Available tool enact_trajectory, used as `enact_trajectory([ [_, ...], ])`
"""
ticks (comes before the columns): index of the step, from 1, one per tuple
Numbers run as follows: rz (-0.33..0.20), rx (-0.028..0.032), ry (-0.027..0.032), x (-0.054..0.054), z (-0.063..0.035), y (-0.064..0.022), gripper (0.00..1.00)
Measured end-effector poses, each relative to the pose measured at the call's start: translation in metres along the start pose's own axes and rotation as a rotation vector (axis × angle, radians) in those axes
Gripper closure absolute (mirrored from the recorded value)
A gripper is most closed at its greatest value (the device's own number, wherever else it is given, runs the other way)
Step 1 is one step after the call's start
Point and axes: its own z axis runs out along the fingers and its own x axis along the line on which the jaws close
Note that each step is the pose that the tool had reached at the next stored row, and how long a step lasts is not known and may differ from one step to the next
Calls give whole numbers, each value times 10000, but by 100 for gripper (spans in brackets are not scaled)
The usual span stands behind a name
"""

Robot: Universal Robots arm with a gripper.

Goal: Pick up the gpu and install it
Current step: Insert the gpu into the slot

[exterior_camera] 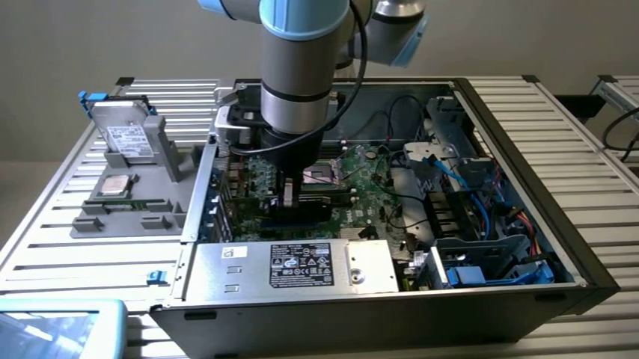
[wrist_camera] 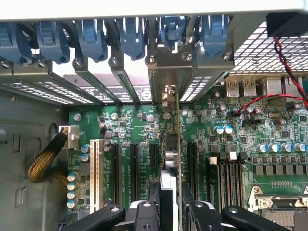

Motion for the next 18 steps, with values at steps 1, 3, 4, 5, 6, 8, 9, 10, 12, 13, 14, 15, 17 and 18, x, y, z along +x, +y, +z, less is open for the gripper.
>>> enact_trajectory([
  [1,-2,13,1,-1,0,1,72],
  [3,-16,37,1,-2,0,2,72],
  [4,-26,47,0,-2,0,2,72],
  [5,-35,53,1,-2,0,3,72],
  [6,-41,56,1,-2,0,3,72],
  [8,-60,62,2,-2,-1,2,72],
  [9,-67,65,5,-2,-1,2,72],
  [10,-74,71,13,-2,-4,2,72],
  [12,-90,76,26,-1,-8,2,72],
  [13,-96,77,34,-1,-13,2,72],
  [14,-100,79,37,-1,-13,4,72],
  [15,-108,86,38,-1,-13,5,72],
  [17,-127,106,40,-1,-13,11,72],
  [18,-136,110,41,-1,-13,14,72],
])
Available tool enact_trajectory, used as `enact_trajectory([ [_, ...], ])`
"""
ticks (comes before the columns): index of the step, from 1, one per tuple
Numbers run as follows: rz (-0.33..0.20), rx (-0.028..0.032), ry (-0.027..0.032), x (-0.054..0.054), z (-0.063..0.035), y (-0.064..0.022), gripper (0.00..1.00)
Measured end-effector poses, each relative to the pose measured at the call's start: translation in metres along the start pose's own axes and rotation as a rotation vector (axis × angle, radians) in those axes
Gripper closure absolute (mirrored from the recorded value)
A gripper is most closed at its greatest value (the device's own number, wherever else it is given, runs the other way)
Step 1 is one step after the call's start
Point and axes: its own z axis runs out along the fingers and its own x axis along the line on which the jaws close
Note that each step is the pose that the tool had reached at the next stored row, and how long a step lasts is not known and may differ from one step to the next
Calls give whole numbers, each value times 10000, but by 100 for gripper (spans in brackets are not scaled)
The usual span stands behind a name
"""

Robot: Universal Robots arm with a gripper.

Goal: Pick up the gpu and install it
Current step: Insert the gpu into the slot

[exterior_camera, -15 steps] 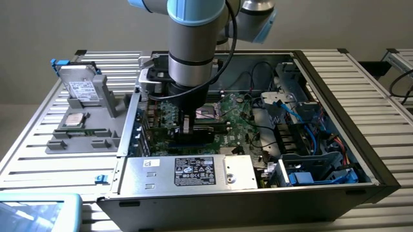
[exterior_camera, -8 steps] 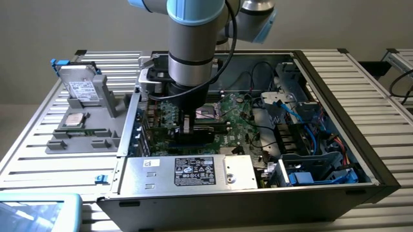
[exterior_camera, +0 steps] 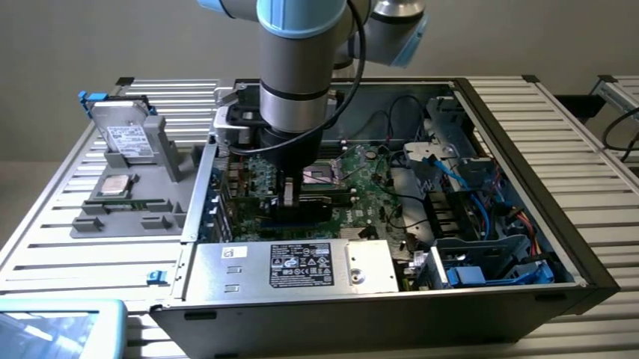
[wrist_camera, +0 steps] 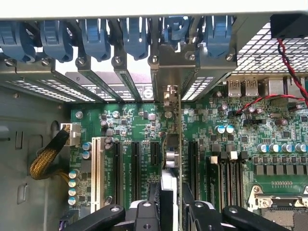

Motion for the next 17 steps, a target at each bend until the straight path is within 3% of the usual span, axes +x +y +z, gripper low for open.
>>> enact_trajectory([
  [17,-165,46,12,-23,2,28,72],
])
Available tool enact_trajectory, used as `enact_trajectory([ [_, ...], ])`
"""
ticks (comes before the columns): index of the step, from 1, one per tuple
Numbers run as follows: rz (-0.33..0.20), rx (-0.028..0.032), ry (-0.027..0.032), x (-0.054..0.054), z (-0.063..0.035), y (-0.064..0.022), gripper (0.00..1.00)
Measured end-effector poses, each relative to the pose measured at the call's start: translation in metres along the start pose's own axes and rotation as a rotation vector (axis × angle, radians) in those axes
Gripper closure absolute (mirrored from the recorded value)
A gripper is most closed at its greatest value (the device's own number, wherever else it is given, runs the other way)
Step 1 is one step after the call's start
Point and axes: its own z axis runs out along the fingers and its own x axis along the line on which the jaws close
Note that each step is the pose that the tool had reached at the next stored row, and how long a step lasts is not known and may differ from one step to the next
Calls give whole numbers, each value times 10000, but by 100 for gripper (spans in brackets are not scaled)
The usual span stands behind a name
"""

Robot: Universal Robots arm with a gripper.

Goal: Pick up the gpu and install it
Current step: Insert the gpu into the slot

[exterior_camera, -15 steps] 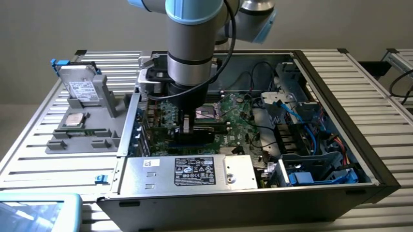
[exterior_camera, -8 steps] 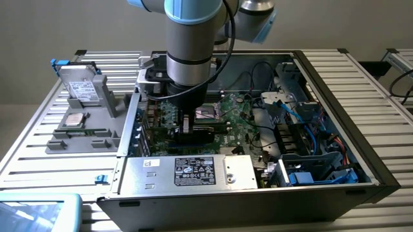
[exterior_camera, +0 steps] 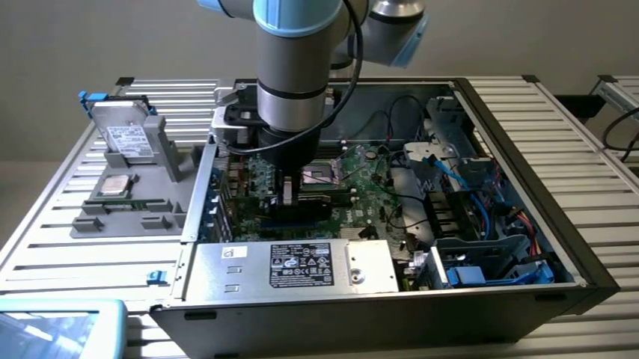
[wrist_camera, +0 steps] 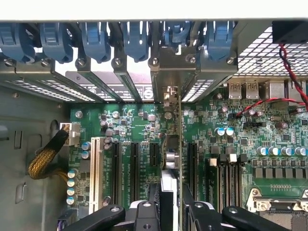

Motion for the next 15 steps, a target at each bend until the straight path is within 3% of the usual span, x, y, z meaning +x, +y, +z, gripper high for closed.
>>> enact_trajectory([
  [15,-57,17,10,-4,7,20,72],
])
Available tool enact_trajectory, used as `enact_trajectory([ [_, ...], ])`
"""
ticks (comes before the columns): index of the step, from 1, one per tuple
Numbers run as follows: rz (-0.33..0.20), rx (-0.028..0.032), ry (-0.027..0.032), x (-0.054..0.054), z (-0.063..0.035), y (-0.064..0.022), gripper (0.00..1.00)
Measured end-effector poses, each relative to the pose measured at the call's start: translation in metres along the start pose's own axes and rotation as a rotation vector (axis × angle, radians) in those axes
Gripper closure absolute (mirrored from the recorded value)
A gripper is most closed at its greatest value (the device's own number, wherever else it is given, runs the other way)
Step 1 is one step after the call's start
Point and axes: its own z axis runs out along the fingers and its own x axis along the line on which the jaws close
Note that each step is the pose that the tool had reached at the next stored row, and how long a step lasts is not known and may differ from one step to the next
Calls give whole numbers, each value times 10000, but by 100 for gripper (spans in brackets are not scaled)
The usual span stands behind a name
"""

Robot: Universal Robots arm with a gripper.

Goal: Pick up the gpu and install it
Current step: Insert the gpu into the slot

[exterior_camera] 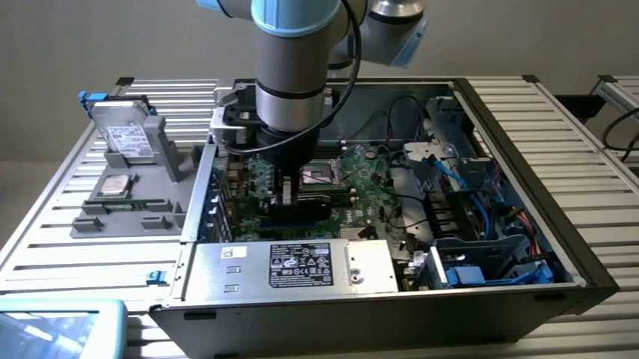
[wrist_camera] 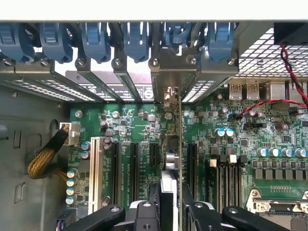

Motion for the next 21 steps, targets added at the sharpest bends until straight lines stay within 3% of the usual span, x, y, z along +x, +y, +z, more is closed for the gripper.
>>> enact_trajectory([
  [14,-76,-7,-3,11,0,-11,72],
  [16,-84,41,1,11,-1,-10,72],
  [21,-93,61,3,11,0,-5,72],
])
